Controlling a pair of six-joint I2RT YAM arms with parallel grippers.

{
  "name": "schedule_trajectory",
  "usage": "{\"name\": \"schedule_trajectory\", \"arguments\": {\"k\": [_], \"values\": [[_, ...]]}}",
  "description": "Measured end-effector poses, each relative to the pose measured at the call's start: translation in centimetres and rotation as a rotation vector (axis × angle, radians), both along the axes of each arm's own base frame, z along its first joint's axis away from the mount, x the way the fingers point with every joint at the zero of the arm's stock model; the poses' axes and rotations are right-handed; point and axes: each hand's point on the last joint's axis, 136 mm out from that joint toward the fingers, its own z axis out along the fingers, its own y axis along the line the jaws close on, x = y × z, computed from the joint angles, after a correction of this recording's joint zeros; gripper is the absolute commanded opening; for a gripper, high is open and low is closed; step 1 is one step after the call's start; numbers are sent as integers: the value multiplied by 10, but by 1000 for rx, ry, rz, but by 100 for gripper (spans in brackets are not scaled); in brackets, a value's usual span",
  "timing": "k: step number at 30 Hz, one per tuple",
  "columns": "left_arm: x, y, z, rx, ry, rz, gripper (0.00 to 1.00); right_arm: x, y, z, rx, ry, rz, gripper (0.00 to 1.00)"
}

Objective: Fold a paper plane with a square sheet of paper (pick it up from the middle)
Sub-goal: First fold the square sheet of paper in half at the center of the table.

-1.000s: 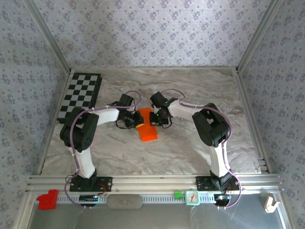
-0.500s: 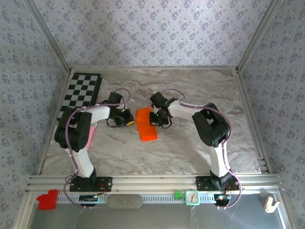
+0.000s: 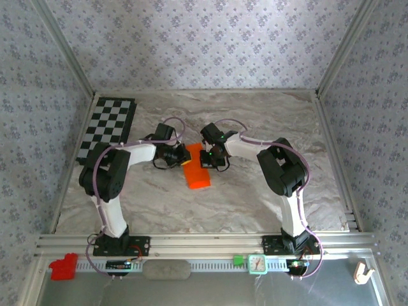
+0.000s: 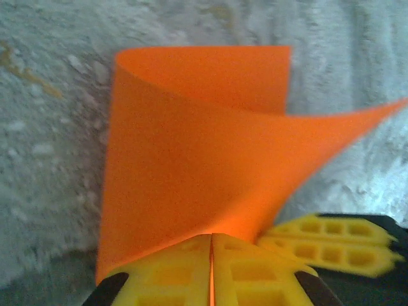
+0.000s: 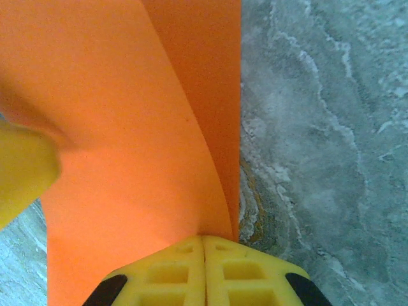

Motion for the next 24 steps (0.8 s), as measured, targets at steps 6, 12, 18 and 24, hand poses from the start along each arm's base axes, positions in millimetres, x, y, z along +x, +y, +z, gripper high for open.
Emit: {"name": "schedule_trajectory", "arguments": {"k": [6, 12, 18, 24], "values": [[11, 6, -9, 31, -6, 7, 6, 0, 0, 0, -2, -1, 0, 6], [24, 28, -10, 37, -30, 28, 6, 0, -1, 0, -6, -2, 0, 6], [44, 60, -8, 56, -53, 92, 6, 1, -2, -1, -14, -8, -1, 6], [51, 59, 11, 51, -122, 100, 6, 1, -3, -1, -20, -13, 0, 6]]}}
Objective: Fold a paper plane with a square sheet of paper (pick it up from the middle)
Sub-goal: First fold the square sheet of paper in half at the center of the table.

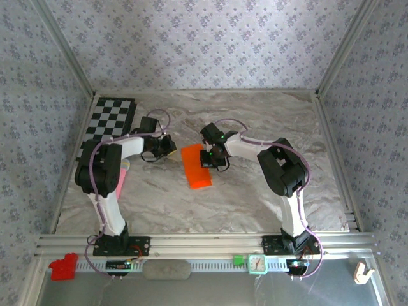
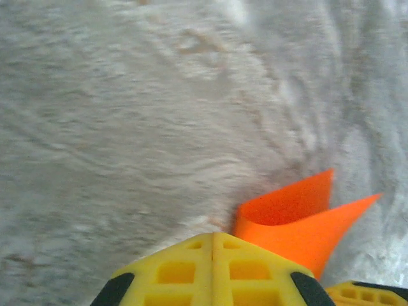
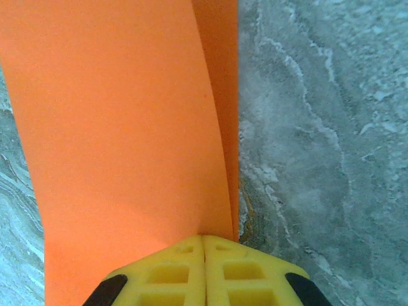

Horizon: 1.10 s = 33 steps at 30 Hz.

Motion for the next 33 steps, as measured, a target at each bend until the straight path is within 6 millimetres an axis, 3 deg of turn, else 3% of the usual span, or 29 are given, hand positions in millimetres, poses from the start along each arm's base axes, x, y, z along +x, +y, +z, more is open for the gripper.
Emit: {"name": "schedule_trajectory", "arguments": {"k": [5, 10, 14, 28, 31, 33], "values": [[-7, -35, 25, -71, -84, -72, 6, 0, 0, 0, 0, -1, 1, 6], [-12, -49, 5, -79, -37, -95, 6, -1, 0, -1, -1, 1, 1, 6], [-7, -46, -18, -56, 15, -82, 6, -1, -1, -2, -2, 1, 1, 6], [30, -5, -16, 29, -15, 27, 6, -1, -1, -2, 5, -13, 1, 6], [29, 4, -11, 53, -9, 50, 6, -1, -1, -2, 5, -13, 0, 6], [23, 3, 3, 55, -23, 51, 6, -1, -1, -2, 5, -13, 0, 6]]}}
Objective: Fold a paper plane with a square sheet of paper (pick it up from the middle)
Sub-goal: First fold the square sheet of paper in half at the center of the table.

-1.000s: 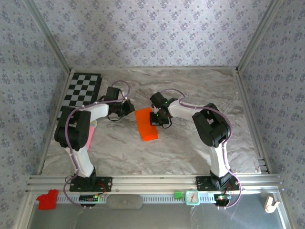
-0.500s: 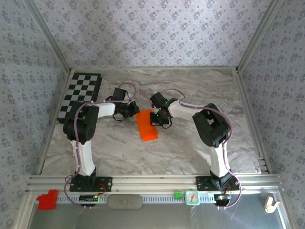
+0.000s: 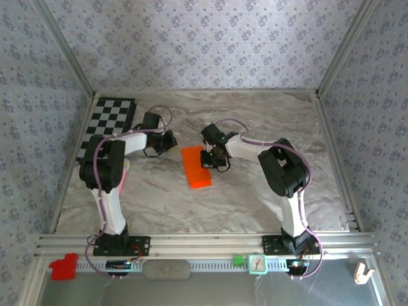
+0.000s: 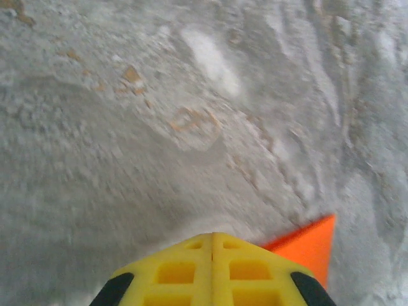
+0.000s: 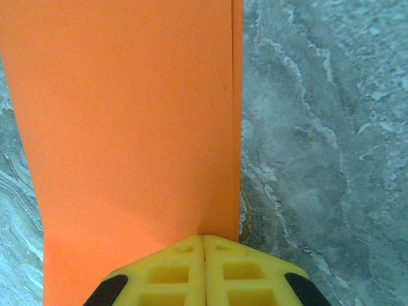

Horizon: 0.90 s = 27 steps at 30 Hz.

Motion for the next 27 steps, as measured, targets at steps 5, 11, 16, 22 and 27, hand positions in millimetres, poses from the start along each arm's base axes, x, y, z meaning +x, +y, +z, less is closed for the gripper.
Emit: {"name": "schedule_trajectory", "arguments": {"k": [5, 11, 16, 22, 27], "values": [[-35, -26, 53, -51, -67, -38, 6, 0, 0, 0, 2, 5, -12, 6], [-102, -60, 44, -121, 29, -97, 6, 0, 1, 0, 8, 14, -29, 6], [-138, -69, 15, -113, 161, -113, 6, -1, 1, 0, 9, 18, -39, 5], [-145, -72, -2, -95, 212, -120, 6, 0, 1, 0, 9, 18, -40, 5], [-141, -73, -13, -69, 238, -124, 5, 0, 1, 0, 9, 18, -40, 5]]}}
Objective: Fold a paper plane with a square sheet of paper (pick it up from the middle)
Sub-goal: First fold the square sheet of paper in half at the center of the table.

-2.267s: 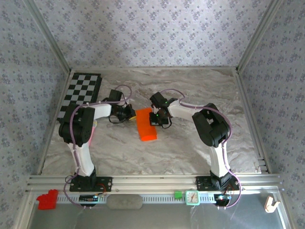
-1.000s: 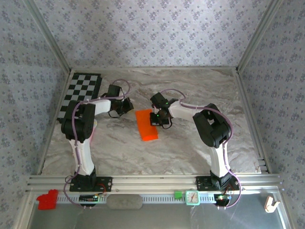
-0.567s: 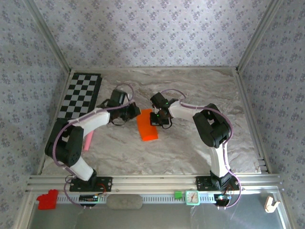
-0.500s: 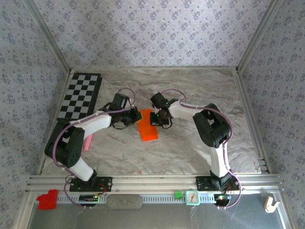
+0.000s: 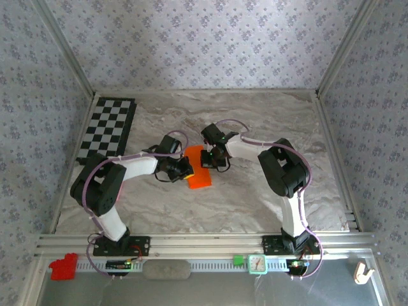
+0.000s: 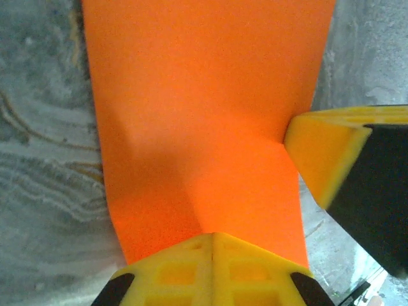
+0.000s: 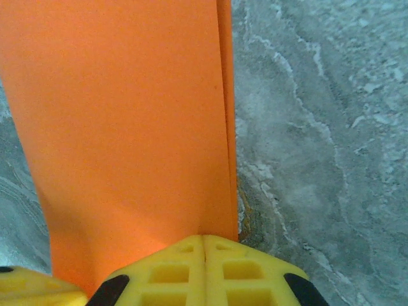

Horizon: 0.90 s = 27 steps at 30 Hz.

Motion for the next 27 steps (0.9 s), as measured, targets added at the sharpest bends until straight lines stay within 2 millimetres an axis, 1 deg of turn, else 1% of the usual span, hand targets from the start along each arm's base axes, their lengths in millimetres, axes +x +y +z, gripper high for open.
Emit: {"name": "schedule_trajectory", "arguments": {"k": [5, 10, 17, 20, 27], "values": [[10, -3, 0, 2, -12, -8, 5, 0, 0, 0, 0, 0, 0, 5], [7, -1, -11, 23, 11, -19, 5, 0, 0, 0, 0, 0, 0, 5], [7, 5, -14, -1, -15, -38, 5, 0, 0, 0, 2, -3, 0, 4], [4, 11, -15, -18, -30, -41, 5, 0, 0, 0, 2, -3, 0, 4], [-13, 42, -9, 48, -23, -2, 5, 0, 0, -1, 2, -3, 0, 4]]}}
